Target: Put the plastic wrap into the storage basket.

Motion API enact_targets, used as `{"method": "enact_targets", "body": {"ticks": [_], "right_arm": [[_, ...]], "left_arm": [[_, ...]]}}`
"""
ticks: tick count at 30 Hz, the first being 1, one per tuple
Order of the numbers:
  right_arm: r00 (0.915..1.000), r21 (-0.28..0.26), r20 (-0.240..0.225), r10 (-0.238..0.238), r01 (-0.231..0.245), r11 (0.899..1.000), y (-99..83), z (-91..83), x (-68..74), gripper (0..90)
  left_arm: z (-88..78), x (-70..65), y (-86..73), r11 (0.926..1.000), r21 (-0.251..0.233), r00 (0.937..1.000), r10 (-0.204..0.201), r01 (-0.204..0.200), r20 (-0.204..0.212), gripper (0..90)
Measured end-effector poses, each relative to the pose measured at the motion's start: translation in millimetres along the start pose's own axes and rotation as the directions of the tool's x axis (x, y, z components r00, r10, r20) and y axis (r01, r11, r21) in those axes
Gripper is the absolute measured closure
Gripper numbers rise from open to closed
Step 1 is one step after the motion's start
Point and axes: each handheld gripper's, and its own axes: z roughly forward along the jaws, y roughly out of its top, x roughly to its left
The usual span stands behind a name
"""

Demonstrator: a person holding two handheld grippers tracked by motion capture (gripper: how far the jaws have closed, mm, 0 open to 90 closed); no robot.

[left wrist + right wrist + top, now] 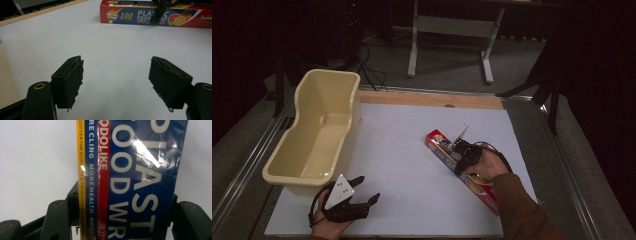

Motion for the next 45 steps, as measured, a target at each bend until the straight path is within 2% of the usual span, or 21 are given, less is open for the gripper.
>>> {"method": "enact_targets", "body": {"ticks": [5,8,14,17,19,22,25,31,34,36,41,45], "right_arm": [[0.9967,0.008,-0.060,0.055,-0.055,0.998,-0.9,-3.1,-0.3,40.6],[0.9905,-0.005,-0.103,0.091,-0.092,0.996,-1.2,-6.2,0.6,40.7],[0.9786,-0.046,-0.161,0.128,-0.137,0.990,0.2,-14.7,5.0,40.8],[0.9701,-0.057,-0.195,0.145,-0.158,0.986,2.1,-19.5,8.5,40.9],[0.9602,-0.067,-0.230,0.158,-0.178,0.982,3.7,-23.5,10.8,40.8],[0.9500,-0.107,-0.269,0.158,-0.193,0.975,6.5,-31.5,14.7,40.9],[0.9400,-0.162,-0.307,0.150,-0.206,0.965,9.1,-41.3,16.3,41.0],[0.9067,-0.214,-0.393,0.154,-0.253,0.944,14.6,-58.4,19.7,41.0],[0.8787,-0.224,-0.451,0.156,-0.281,0.933,17.4,-63.8,21.6,41.0],[0.8629,-0.232,-0.482,0.154,-0.295,0.927,19.6,-66.6,23.4,41.0],[0.8122,-0.252,-0.564,0.149,-0.341,0.905,24.8,-74.8,28.0,40.9],[0.7845,-0.281,-0.604,0.141,-0.375,0.883,30.2,-81.3,31.3,41.0]], "left_arm": [[0.5,-0.4,0.2,1.0000,0.003,1.0000,0.001,-0.001,-0.001,27.1],[0.4,-0.5,0.1,1.0000,0.002,1.0000,0.001,-0.001,-0.001,27.1],[0.2,-0.3,0.1,1.0000,0.000,1.0000,0.000,0.000,-0.001,27.1],[0.2,-0.2,0.1,1.0000,-0.001,1.0000,-0.001,0.001,-0.001,27.1],[0.0,-0.1,0.1,1.0000,-0.002,1.0000,-0.001,0.001,-0.002,27.1],[-0.2,-0.2,0.1,1.0000,-0.002,1.0000,-0.001,0.001,-0.001,27.1],[-0.3,-0.1,0.1,1.0000,-0.003,1.0000,-0.001,0.001,-0.001,27.1],[-0.7,0.2,0.2,1.0000,-0.004,1.0000,0.000,0.000,-0.001,27.1],[-0.9,0.1,0.3,1.0000,-0.005,1.0000,0.001,-0.001,-0.001,27.1],[-1.0,0.1,0.3,1.0000,-0.006,1.0000,-0.001,0.001,-0.001,27.1],[-1.2,0.3,0.3,1.0000,-0.008,1.0000,0.001,-0.001,0.000,27.0],[-1.5,0.0,0.4,1.0000,-0.010,1.0000,-0.001,0.001,-0.001,27.0]]}}
